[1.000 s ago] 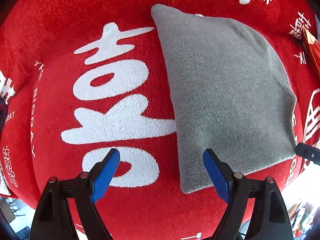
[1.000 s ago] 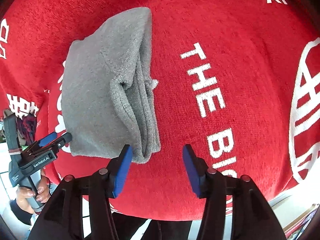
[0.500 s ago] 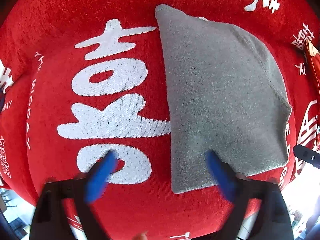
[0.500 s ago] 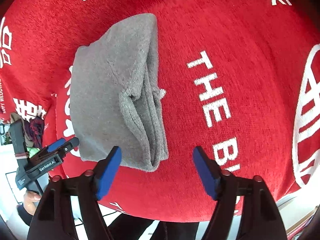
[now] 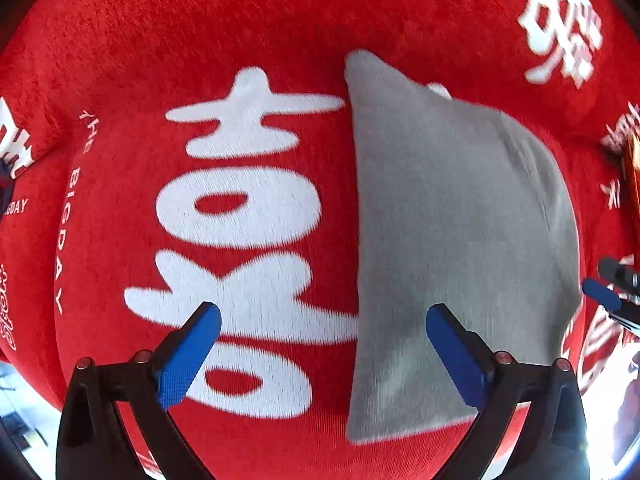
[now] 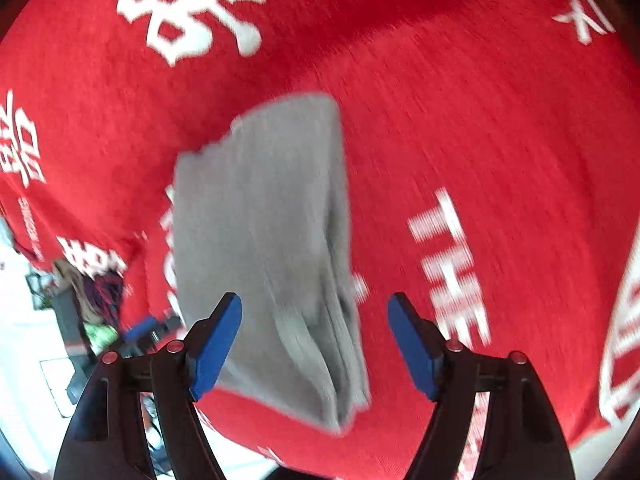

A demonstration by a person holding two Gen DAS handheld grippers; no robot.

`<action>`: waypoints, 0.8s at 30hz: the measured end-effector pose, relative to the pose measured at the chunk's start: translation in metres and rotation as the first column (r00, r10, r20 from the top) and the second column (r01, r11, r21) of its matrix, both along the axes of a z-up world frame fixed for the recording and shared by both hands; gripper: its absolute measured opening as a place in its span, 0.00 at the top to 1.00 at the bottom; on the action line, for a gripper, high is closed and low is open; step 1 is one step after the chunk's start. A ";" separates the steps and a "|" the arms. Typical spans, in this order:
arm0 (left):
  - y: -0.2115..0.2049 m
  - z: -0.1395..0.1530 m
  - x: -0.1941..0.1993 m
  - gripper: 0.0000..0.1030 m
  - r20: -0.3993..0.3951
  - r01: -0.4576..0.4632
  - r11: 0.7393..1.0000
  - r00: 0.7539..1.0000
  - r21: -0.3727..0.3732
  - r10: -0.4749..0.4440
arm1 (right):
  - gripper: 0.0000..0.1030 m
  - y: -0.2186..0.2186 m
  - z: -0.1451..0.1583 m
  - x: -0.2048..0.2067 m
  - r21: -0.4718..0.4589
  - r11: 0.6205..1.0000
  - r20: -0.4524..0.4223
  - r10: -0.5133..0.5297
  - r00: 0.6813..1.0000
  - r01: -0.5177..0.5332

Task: Fold small clothes

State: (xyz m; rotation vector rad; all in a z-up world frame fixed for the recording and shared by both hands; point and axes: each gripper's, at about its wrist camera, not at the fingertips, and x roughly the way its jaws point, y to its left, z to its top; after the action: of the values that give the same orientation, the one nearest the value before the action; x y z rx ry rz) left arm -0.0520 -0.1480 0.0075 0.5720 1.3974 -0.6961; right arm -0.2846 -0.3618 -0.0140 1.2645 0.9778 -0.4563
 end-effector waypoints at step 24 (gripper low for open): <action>-0.035 -0.019 0.012 0.00 0.070 -0.050 0.999 0.996 -0.004 0.050 | 0.85 -0.038 0.000 0.024 -0.028 0.993 0.004 0.112 0.994 -0.112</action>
State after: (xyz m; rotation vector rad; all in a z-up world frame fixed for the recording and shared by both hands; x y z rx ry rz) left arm -0.0397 -0.1831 -0.0110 0.5526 1.3413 -0.6320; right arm -0.2609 -0.3994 -0.0139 1.1785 1.0291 -0.3778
